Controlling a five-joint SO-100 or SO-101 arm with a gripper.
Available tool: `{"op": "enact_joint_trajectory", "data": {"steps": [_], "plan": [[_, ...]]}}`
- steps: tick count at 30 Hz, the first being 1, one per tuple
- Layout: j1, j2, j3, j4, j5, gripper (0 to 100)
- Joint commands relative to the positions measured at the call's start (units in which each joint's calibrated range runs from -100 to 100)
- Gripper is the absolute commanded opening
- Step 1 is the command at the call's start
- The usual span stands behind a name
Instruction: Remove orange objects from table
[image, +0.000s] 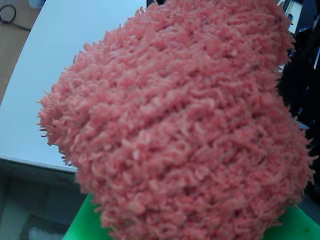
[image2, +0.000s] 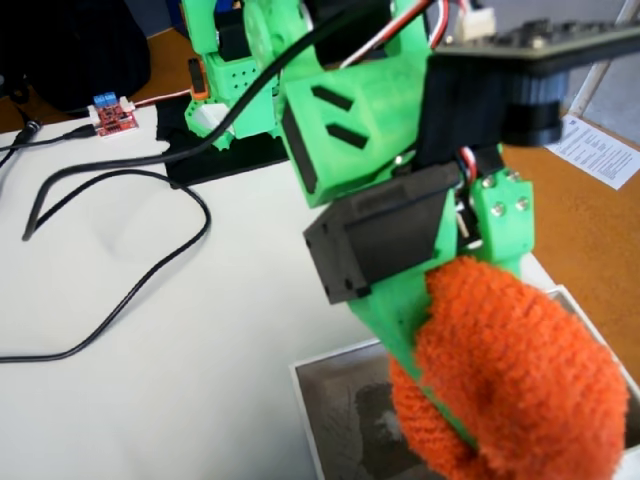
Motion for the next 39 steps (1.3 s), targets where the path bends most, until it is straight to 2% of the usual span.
{"op": "enact_joint_trajectory", "data": {"steps": [1, 15, 21, 30, 39], "plan": [[-0.2, 0.0, -0.1, -1.5, 0.1, 0], [-2.4, 0.0, -0.3, -0.6, -0.7, 0], [-7.8, -1.6, -1.4, -0.6, -2.2, 0], [-1.3, -2.3, 0.4, 8.4, -2.6, 0], [-5.9, -2.1, -6.0, 11.4, -4.8, 0]]}}
